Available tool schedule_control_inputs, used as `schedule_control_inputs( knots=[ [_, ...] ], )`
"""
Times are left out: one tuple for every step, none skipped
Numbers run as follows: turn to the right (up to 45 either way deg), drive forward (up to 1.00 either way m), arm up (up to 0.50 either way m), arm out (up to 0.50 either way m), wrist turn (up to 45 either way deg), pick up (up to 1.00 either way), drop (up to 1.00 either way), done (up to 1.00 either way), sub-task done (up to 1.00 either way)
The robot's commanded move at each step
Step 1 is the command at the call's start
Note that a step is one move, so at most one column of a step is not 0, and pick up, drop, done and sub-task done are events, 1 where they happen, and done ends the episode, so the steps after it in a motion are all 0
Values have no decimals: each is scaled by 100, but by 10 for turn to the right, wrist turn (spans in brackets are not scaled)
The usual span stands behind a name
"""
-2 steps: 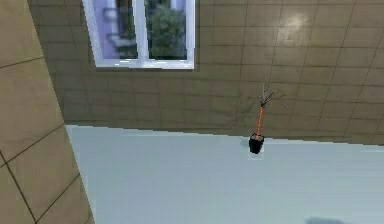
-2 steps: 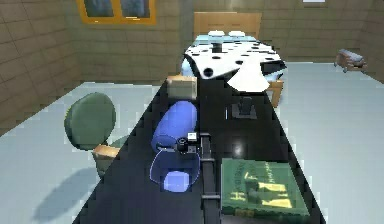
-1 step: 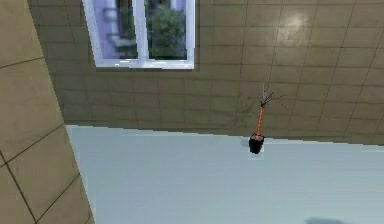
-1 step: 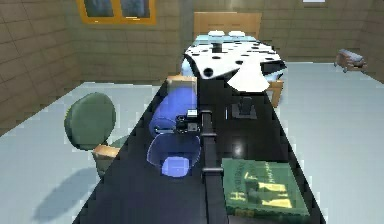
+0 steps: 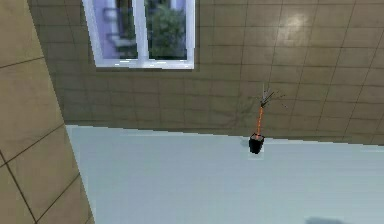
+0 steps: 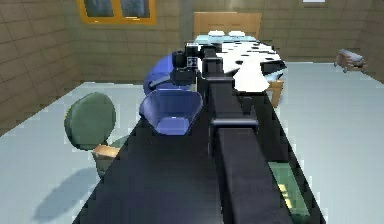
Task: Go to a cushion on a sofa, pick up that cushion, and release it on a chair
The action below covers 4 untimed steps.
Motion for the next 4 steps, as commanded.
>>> schedule_control_inputs(
  knots=[
    [0,0,0,0,-450,0,0,0,0],
    [0,0,0,0,-450,0,0,0,0],
    [0,0,0,0,-150,0,0,0,0],
    [0,0,0,-46,0,0,0,0,0]
  ],
)
